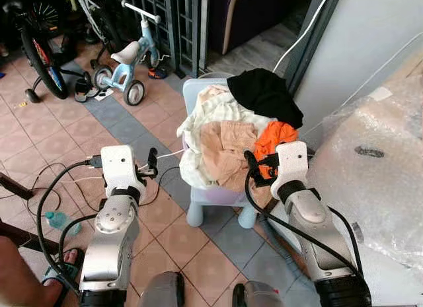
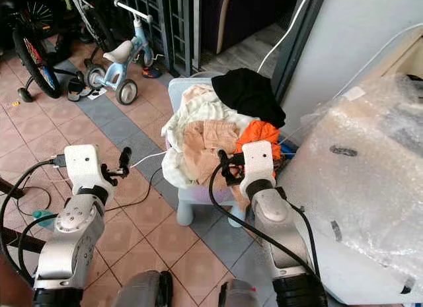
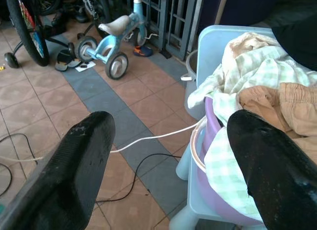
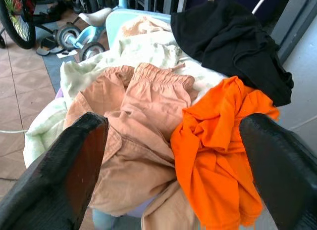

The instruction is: Clothes washing

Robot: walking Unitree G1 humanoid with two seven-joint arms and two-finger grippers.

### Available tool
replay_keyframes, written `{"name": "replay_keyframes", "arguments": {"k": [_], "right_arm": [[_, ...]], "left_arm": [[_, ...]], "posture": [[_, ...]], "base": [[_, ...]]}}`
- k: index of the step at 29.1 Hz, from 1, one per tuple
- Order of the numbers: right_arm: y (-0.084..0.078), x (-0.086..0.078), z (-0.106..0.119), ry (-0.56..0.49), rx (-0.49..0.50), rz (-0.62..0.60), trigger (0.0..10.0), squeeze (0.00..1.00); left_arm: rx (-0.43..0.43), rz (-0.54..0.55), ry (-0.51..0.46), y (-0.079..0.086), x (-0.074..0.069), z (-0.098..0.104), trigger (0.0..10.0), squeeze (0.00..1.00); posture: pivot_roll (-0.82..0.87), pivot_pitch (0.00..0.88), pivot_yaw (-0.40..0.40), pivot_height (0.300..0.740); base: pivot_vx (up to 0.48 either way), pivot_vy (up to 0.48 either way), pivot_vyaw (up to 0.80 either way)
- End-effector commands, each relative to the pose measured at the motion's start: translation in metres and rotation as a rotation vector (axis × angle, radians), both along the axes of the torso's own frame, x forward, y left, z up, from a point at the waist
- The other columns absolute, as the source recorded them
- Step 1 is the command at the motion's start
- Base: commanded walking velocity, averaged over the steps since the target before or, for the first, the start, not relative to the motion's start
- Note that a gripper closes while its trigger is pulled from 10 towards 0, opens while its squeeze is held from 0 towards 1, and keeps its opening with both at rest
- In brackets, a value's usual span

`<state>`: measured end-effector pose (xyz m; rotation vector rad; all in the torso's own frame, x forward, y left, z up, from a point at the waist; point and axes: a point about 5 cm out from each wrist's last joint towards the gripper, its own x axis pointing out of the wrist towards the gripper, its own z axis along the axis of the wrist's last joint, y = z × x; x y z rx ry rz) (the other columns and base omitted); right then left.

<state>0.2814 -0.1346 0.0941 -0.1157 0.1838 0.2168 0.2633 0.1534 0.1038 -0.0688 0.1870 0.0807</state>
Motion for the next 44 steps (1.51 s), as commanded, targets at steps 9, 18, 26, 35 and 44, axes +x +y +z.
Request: {"name": "replay_keyframes", "arguments": {"k": [9,18,26,35,44], "right_arm": [[0.015,0.012,-0.006,0.033,-0.073,0.128,10.0,0.00],[0.014,0.010,-0.022,0.128,-0.084,0.125,10.0,0.00],[-0.005,0.021,-0.024,0.122,-0.158,0.000,10.0,0.00],[-0.045,0.010,-0.030,0.215,-0.193,-0.243,10.0,0.00],[-0.033,-0.010,-0.059,0.373,0.052,-0.417,10.0,0.00]], "left_arm": [[0.010,0.033,0.053,0.009,-0.010,-0.006,10.0,0.00],[-0.007,0.010,0.080,0.000,-0.011,-0.008,10.0,0.00],[-0.013,-0.005,0.097,0.000,-0.013,-0.009,10.0,0.00],[-0.002,-0.052,0.139,-0.003,-0.014,-0.014,10.0,0.00],[0.000,-0.079,0.116,-0.001,-0.010,-0.006,10.0,0.00]], "posture": [[0.03,0.157,-0.012,0.740],[0.03,0.154,-0.015,0.740],[0.04,0.150,-0.018,0.740],[0.03,0.148,-0.021,0.740],[0.05,0.165,-0.022,0.740]], "base": [[0.409,0.156,0.05],[0.031,0.027,0.44],[0.000,0.000,0.00],[0.000,0.000,-0.34],[0.000,0.000,-0.16]]}}
